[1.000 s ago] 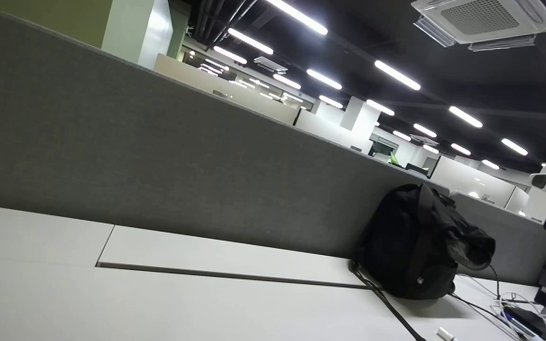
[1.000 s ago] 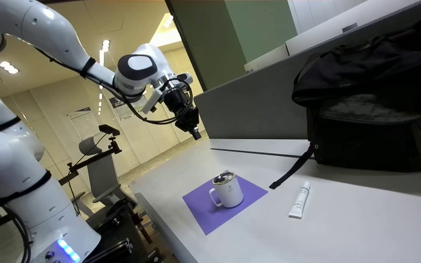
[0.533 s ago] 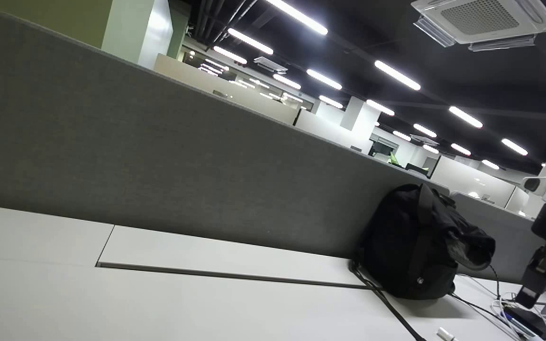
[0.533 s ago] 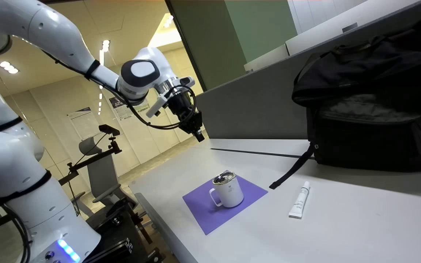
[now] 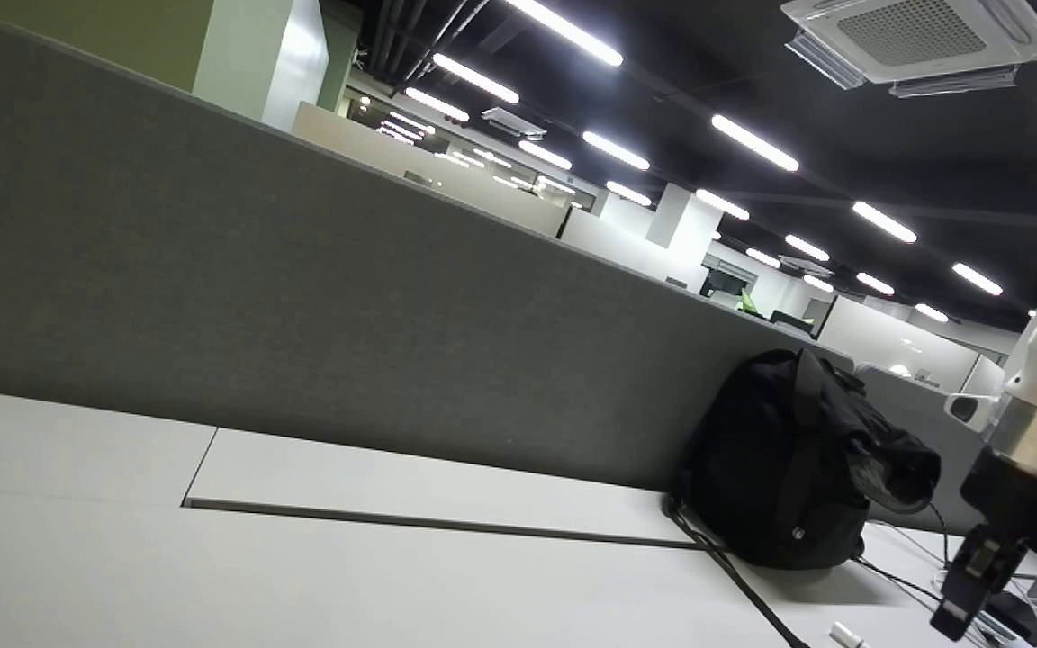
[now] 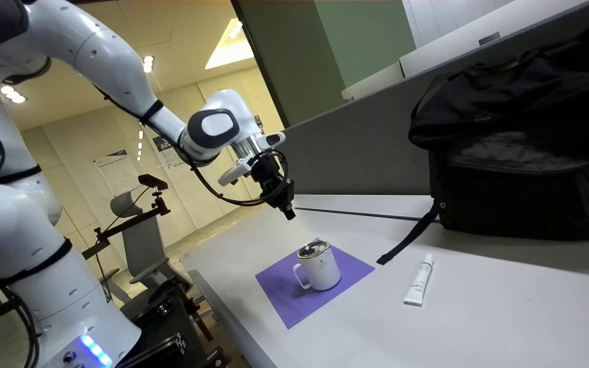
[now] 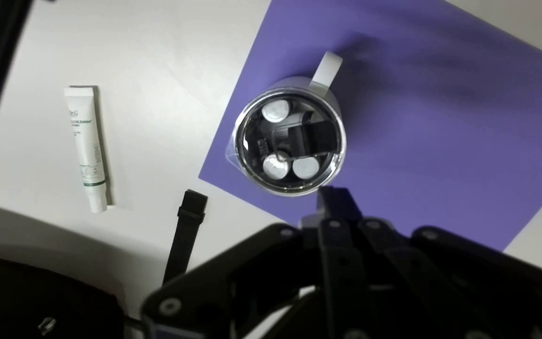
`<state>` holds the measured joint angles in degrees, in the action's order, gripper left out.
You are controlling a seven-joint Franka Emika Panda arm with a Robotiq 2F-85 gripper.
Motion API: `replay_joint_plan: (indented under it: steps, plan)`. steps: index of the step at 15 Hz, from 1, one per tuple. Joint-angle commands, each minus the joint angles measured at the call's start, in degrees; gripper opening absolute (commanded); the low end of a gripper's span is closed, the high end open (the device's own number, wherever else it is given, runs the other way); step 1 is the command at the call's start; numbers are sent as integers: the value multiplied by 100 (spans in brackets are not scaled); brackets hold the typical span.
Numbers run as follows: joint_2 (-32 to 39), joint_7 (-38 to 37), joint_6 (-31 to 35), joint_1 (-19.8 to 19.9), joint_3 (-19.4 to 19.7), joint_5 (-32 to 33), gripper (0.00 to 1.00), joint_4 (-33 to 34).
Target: Open the slider on the top of the cup
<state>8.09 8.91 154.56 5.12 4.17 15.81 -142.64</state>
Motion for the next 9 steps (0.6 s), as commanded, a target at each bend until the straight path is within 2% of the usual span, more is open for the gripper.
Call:
replay_joint_plan:
  steps: [1, 9]
  plan:
    - [509, 56, 128, -13, 37, -86, 0, 273]
    - [1318, 94, 437, -35, 97, -42, 0, 603]
